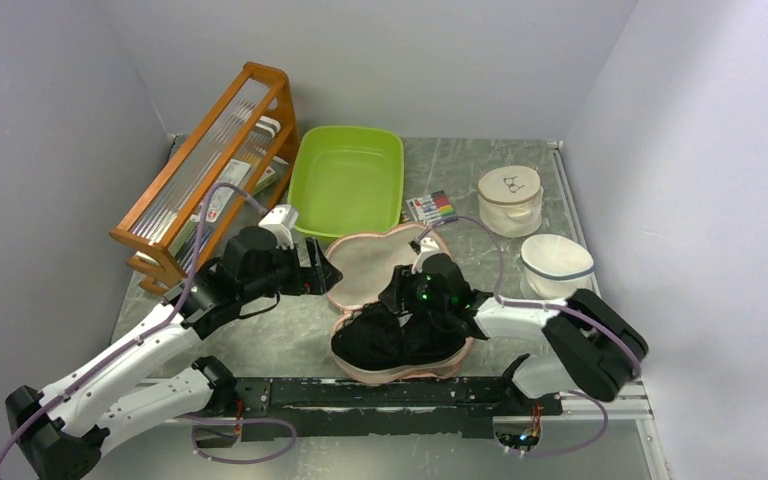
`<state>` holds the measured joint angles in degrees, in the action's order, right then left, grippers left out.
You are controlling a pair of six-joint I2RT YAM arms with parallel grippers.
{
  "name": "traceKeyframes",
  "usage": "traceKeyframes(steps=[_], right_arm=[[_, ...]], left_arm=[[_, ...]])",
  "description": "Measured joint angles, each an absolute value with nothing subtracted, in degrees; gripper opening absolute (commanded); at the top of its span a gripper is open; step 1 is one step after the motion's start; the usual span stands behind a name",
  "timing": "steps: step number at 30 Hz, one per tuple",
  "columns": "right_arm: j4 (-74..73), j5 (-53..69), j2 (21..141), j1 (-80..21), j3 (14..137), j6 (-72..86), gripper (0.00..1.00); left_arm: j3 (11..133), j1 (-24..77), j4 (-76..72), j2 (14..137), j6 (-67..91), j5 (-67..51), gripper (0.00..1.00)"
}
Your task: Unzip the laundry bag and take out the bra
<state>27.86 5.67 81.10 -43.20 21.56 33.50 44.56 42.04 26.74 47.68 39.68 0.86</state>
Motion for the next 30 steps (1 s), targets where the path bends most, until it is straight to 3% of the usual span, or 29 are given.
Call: traceKeyframes(steps=[6,12,18,22,30], right_arm=[[17.5,2.5,70.1,-43.2,26.6,31.3,0.69],[10.7,-3.5,57.8,-43.2,30.0,28.6,0.74],[3.9,-8.6,50.3,-43.1,31.1,26.4,0.75],[0.5,-10.6,47.1,-43.1,31.5,25.8,0.76],[-1.6,-11.6,46.5,-43.1,31.5,25.9,0.76]], left_arm=[[44.4,42.0,25.5,51.4,39.5,-3.4,0.92],[44.1,43.9,23.9,59.4,38.8,-7.9,0.81],[47.6,57.8,31.3,69.8,39.6,0.4,0.83],[48.5,66.9,36.5,70.0,43.9,7.1,0.84],[47.1,69.9,40.5,67.0,51.2,14.7,0.90]])
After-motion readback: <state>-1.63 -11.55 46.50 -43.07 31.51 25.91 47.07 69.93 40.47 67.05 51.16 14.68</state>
